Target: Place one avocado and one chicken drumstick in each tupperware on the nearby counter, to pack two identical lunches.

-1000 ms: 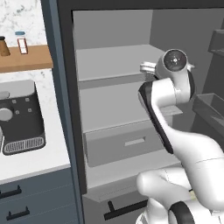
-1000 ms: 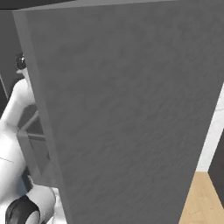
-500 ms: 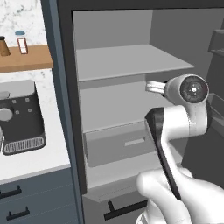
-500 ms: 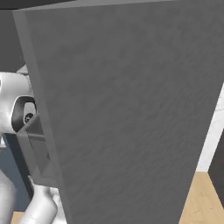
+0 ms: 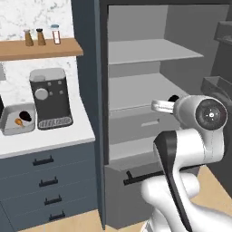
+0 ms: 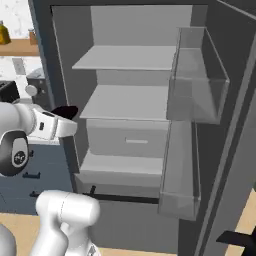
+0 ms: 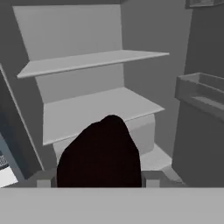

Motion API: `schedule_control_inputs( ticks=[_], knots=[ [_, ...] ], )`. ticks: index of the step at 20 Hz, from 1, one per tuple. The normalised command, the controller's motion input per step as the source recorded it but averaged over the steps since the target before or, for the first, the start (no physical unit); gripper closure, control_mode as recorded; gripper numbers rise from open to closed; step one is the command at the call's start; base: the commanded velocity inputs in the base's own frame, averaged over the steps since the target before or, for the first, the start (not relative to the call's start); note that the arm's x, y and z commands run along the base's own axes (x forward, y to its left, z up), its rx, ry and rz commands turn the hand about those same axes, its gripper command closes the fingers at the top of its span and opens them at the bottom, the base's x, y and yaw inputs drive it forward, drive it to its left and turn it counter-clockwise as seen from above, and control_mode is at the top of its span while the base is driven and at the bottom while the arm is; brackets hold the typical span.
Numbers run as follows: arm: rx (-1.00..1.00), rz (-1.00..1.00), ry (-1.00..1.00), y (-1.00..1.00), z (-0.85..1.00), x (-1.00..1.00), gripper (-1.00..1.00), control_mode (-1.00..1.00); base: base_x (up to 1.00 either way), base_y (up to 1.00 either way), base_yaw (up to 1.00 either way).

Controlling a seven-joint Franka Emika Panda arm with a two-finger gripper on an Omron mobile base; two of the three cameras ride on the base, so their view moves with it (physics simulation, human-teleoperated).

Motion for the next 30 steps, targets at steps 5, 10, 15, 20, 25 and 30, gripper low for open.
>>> schedule_control_inputs(
  ticks=[5,10,15,20,25,30],
  knots=[
    [0.00,0.00,0.00,0.00,0.00,0.00,1.00,1.00,-0.83,1.00,0.09],
    [0.00,0.00,0.00,0.00,0.00,0.00,1.00,1.00,-0.09,1.00,0.02],
    [0.00,0.00,0.00,0.00,0.00,0.00,1.00,1.00,0.39,1.00,0.00],
    [0.00,0.00,0.00,0.00,0.00,0.00,1.00,1.00,0.57,1.00,0.00],
    [0.00,0.00,0.00,0.00,0.00,0.00,1.00,1.00,0.68,1.00,0.00],
    [0.00,0.00,0.00,0.00,0.00,0.00,1.00,1.00,0.43,1.00,-0.01]
  ],
)
